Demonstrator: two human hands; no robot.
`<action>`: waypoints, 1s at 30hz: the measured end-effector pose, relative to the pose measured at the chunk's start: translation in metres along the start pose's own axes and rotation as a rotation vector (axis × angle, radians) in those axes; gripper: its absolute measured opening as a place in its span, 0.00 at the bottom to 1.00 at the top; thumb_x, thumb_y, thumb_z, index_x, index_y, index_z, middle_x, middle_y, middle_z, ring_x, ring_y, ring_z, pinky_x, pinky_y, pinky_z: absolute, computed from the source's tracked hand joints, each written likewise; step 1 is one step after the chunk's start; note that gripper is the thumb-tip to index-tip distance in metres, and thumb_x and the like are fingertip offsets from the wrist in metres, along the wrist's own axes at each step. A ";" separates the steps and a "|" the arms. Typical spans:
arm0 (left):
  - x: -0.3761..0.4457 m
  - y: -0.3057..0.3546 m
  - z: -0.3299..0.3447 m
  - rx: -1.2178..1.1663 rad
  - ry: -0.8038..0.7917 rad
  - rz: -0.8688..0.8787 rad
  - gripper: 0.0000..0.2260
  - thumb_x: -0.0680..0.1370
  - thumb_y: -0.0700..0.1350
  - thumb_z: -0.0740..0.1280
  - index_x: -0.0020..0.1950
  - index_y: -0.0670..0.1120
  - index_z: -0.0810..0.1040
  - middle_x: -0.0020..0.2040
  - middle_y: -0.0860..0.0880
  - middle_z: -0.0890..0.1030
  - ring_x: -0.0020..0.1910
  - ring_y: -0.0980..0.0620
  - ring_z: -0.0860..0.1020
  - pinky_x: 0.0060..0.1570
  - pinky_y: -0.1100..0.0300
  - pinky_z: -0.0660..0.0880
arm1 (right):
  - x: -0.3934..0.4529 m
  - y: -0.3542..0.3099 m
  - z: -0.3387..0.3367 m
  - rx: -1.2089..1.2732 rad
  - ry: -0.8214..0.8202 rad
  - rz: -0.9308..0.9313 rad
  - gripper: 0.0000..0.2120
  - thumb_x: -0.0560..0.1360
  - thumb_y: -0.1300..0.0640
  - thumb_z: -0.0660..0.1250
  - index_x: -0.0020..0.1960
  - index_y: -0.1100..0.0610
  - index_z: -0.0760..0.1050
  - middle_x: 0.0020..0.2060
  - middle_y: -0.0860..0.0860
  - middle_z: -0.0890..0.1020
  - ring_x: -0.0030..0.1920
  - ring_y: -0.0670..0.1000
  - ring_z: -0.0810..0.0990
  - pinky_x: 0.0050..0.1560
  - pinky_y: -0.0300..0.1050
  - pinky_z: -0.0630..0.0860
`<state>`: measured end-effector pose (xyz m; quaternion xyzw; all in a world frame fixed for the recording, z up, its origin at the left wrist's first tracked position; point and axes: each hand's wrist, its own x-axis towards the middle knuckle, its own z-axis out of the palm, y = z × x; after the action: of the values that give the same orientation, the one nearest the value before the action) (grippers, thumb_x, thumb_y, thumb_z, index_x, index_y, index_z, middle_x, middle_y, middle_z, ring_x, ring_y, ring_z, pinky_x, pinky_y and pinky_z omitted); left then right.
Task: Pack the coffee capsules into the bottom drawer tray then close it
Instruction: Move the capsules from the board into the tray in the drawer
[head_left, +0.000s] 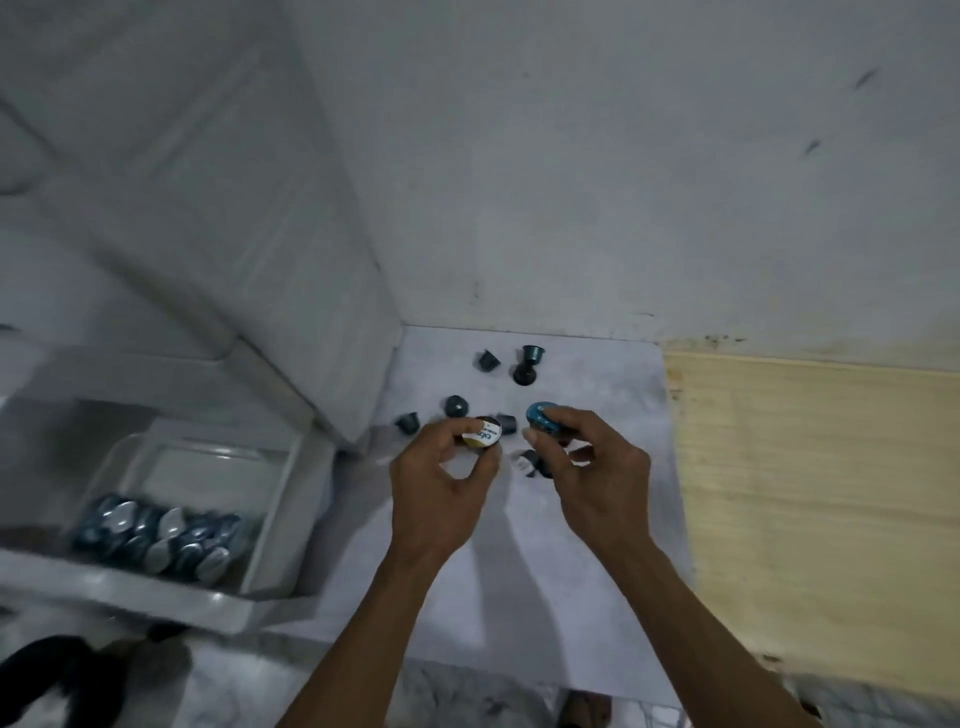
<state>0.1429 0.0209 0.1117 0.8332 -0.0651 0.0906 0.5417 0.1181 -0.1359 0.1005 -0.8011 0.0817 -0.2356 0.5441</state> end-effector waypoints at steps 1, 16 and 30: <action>-0.004 0.001 -0.020 0.002 0.019 -0.014 0.10 0.71 0.40 0.76 0.49 0.50 0.82 0.47 0.59 0.84 0.48 0.59 0.81 0.50 0.60 0.78 | -0.007 -0.016 0.010 0.003 -0.018 -0.026 0.13 0.71 0.54 0.75 0.54 0.57 0.82 0.47 0.47 0.85 0.44 0.41 0.82 0.41 0.33 0.78; -0.079 -0.092 -0.350 0.157 0.160 -0.088 0.12 0.70 0.43 0.77 0.48 0.56 0.81 0.44 0.64 0.83 0.46 0.65 0.80 0.44 0.71 0.76 | -0.163 -0.141 0.217 -0.018 -0.275 0.013 0.12 0.67 0.57 0.78 0.50 0.51 0.83 0.45 0.41 0.84 0.43 0.42 0.82 0.43 0.39 0.79; 0.050 -0.196 -0.438 0.348 0.017 -0.134 0.09 0.69 0.42 0.78 0.48 0.49 0.83 0.44 0.57 0.82 0.45 0.65 0.80 0.42 0.78 0.72 | -0.101 -0.141 0.355 -0.030 -0.394 0.097 0.11 0.69 0.59 0.77 0.49 0.50 0.83 0.44 0.42 0.84 0.44 0.41 0.80 0.41 0.32 0.76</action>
<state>0.1968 0.5001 0.1215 0.9159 0.0118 0.0712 0.3949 0.1772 0.2547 0.0939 -0.8349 0.0156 -0.0466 0.5482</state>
